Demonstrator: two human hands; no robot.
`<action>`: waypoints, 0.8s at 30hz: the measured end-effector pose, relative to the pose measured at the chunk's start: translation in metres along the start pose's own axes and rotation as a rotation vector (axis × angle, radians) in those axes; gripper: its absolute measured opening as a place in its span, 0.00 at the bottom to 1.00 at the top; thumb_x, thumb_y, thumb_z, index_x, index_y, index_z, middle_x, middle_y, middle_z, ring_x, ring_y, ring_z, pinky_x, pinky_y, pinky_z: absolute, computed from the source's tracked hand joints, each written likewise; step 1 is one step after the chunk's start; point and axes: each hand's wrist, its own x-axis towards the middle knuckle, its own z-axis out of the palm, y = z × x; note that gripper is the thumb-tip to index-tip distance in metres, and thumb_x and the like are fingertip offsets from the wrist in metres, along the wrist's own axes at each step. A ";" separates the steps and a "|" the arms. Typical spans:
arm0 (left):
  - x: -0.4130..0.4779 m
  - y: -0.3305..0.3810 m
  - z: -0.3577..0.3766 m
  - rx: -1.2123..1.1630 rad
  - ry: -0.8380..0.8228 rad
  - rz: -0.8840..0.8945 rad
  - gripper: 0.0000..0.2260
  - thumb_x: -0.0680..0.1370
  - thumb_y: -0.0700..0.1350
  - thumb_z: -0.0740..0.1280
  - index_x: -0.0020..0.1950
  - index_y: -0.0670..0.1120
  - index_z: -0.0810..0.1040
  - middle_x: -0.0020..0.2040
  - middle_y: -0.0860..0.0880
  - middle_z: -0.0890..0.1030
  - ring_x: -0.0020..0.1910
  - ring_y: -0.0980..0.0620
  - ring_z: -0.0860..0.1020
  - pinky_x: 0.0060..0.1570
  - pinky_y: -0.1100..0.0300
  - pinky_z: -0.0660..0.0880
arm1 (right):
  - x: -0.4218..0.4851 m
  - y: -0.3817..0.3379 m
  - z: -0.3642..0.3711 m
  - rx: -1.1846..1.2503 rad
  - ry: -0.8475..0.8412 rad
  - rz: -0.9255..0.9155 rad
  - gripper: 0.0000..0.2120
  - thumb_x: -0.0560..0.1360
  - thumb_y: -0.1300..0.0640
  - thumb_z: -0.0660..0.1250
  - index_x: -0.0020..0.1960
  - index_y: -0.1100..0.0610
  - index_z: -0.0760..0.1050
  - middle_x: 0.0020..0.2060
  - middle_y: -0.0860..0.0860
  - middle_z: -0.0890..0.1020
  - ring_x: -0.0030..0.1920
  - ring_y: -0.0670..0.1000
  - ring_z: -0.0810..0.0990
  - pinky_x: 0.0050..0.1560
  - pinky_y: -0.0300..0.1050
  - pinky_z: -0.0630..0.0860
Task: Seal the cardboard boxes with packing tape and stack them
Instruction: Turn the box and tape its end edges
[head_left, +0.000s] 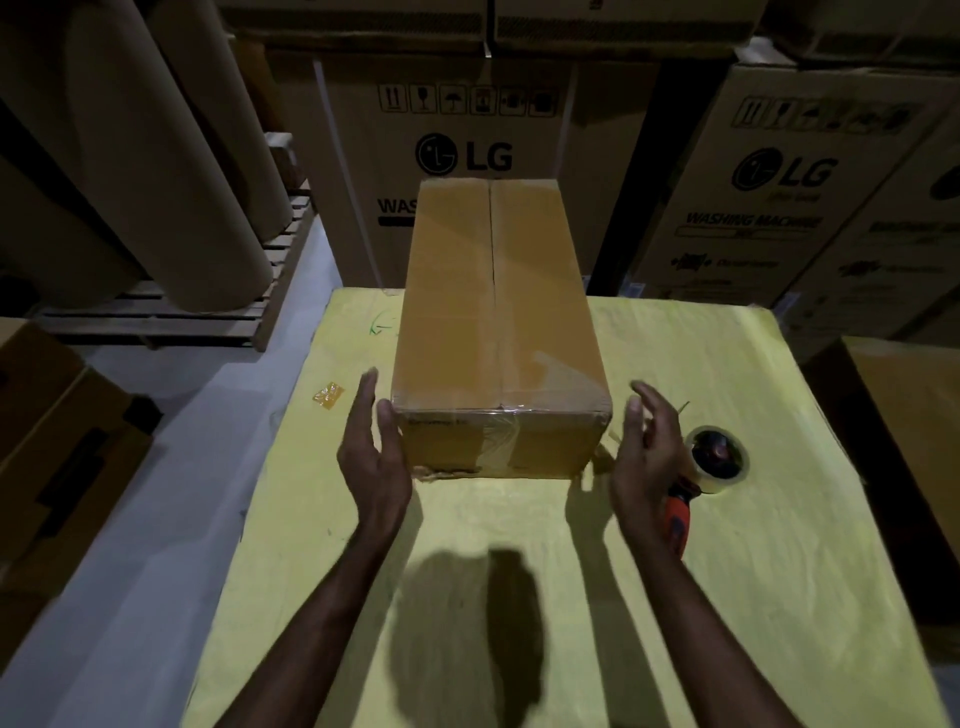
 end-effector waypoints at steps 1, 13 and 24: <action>0.008 0.000 -0.004 0.041 -0.054 0.181 0.16 0.87 0.50 0.62 0.73 0.49 0.78 0.72 0.51 0.78 0.72 0.54 0.75 0.70 0.60 0.71 | 0.008 -0.011 -0.005 -0.091 -0.127 -0.188 0.11 0.82 0.53 0.67 0.62 0.55 0.82 0.59 0.50 0.83 0.62 0.48 0.79 0.61 0.41 0.75; 0.042 0.035 0.032 0.637 -0.670 0.865 0.10 0.78 0.54 0.74 0.48 0.47 0.85 0.49 0.51 0.85 0.44 0.48 0.76 0.33 0.55 0.73 | 0.037 -0.017 0.043 -0.614 -0.742 -0.763 0.16 0.69 0.43 0.79 0.41 0.50 0.75 0.37 0.45 0.77 0.39 0.50 0.77 0.42 0.46 0.68; 0.078 0.077 0.059 0.789 -1.056 0.537 0.14 0.71 0.49 0.80 0.36 0.51 0.75 0.35 0.53 0.78 0.34 0.51 0.74 0.35 0.57 0.70 | 0.065 -0.050 0.058 -0.783 -1.084 -0.590 0.18 0.69 0.38 0.77 0.43 0.46 0.71 0.37 0.42 0.79 0.39 0.47 0.77 0.38 0.46 0.71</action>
